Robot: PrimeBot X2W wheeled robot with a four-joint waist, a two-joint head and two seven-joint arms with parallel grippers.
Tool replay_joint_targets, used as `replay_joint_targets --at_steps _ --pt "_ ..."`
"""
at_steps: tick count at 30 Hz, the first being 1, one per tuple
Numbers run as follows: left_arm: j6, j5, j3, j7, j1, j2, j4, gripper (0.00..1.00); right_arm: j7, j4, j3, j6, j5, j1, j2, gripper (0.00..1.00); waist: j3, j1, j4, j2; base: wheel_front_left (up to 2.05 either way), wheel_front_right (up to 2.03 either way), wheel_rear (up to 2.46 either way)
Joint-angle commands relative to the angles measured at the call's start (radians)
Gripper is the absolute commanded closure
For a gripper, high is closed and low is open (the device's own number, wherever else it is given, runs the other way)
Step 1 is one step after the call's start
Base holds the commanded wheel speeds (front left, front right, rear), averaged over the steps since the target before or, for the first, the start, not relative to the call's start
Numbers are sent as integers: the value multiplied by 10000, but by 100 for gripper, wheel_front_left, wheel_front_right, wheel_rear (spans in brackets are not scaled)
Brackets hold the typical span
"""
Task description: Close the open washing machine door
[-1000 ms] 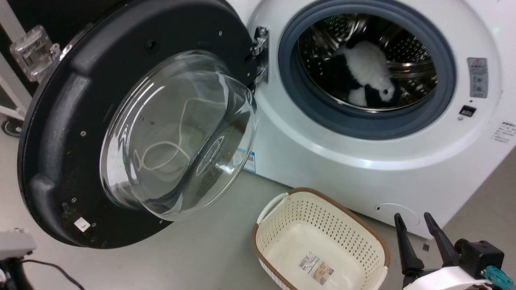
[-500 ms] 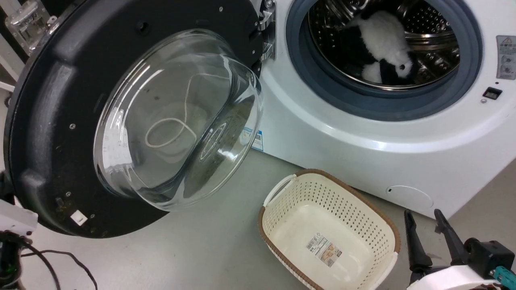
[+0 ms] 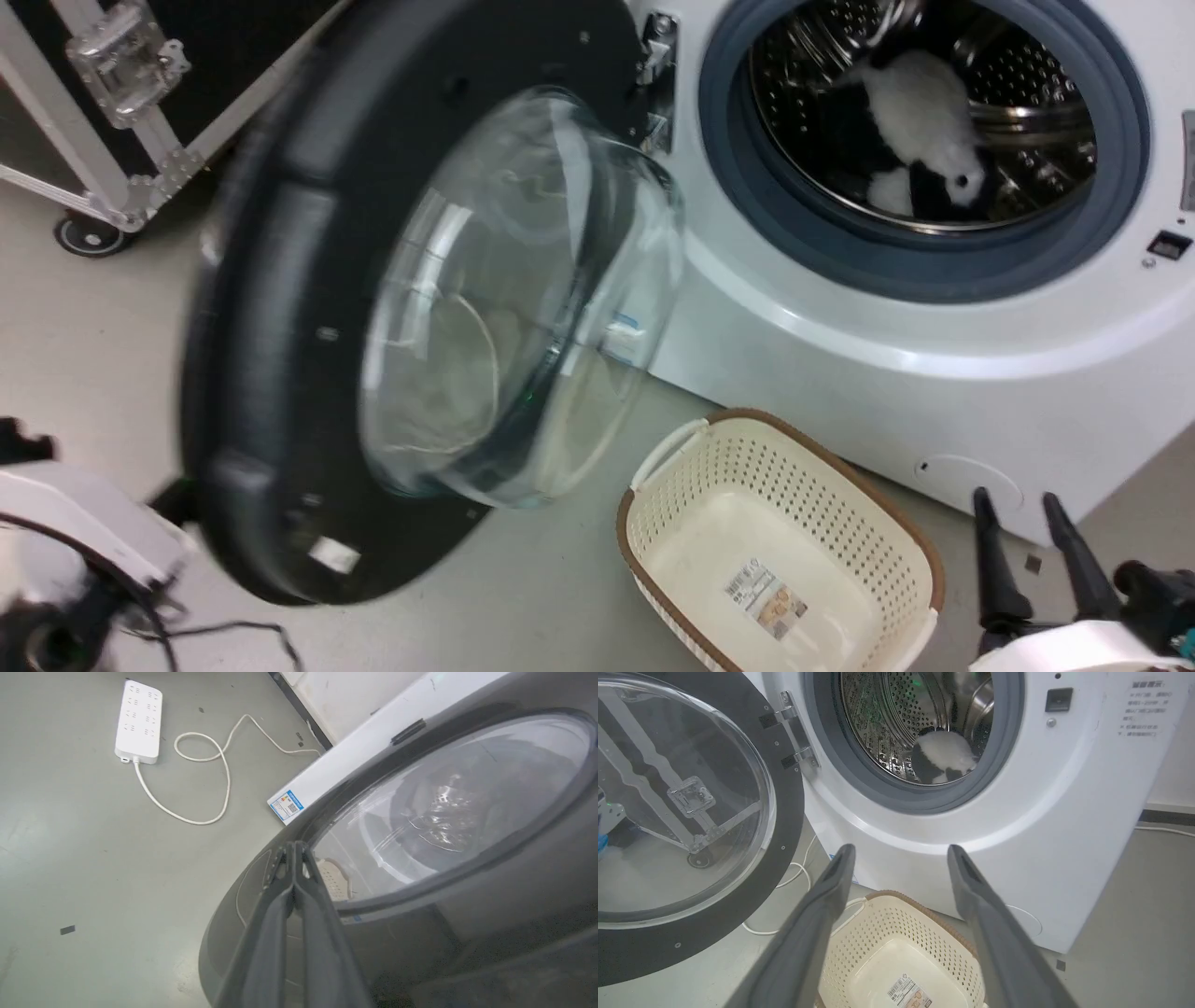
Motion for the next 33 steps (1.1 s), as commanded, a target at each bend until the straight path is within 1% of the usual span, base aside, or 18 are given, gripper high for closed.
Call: replay_joint_targets --at_steps 1,5,10,14,16,18,22,28,33 --pt "-79 -374 -117 338 273 -208 -351 100 -115 85 -149 8 127 -48 -4 0 -149 0 91 0 0 0 0" --pt "-133 -742 -911 1226 1077 -709 -1819 100 -199 213 -533 8 262 32 -4 0 -416 0 232 0 0 0 0" --pt "-195 -943 -2335 2167 1985 -1187 -3610 100 -303 393 -882 9 455 147 -4 0 -705 -1 269 0 0 0 0" --pt "-245 -1081 -3664 2533 2386 -1356 -4489 100 -387 539 -1029 9 678 215 -4 0 -842 -1 142 0 0 0 0" --pt "-267 -1126 -4426 2474 2371 -1383 -4672 100 -429 616 -1055 9 777 239 -4 0 -870 -1 21 0 0 0 0" --pt "-290 -1164 -5184 2185 2162 -1378 -4671 100 -471 679 -1092 9 858 244 -4 0 -885 -1 -147 0 0 0 0" --pt "-334 -971 -6753 1182 1446 -1057 -4089 100 -553 760 -1099 10 978 152 -4 0 -863 -1 -755 0 0 0 0" --pt "-334 216 -8652 -1557 -326 -491 -2063 100 -553 733 -918 10 999 -99 -4 0 -662 -1 -2136 0 0 0 0" --pt "-335 907 -9819 -3384 -2044 -350 -200 100 -553 709 -822 10 1079 -245 -4 0 -328 -1 -3243 0 0 0 0"
